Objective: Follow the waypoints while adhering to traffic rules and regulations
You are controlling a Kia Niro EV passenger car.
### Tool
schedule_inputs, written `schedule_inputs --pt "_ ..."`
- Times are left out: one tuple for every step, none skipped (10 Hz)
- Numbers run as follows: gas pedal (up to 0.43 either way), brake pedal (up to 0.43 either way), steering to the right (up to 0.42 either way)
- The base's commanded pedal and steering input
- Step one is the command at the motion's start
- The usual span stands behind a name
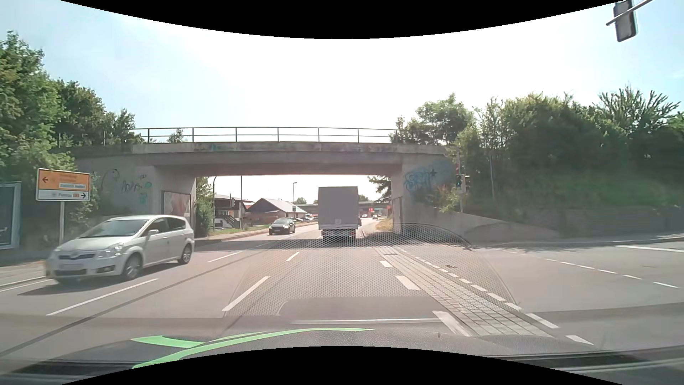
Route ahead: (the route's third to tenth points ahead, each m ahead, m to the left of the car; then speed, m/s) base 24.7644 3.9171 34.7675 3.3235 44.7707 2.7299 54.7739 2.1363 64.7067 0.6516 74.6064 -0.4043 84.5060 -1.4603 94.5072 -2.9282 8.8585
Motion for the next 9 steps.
schedule_inputs --pt "0.228 0.000 -0.003" --pt "0.228 0.000 -0.003" --pt "0.228 0.000 -0.002" --pt "0.228 0.000 -0.002" --pt "0.228 0.000 -0.001" --pt "0.228 0.000 -0.001" --pt "0.228 0.000 -0.001" --pt "0.228 0.000 0.000" --pt "0.228 0.000 0.002"
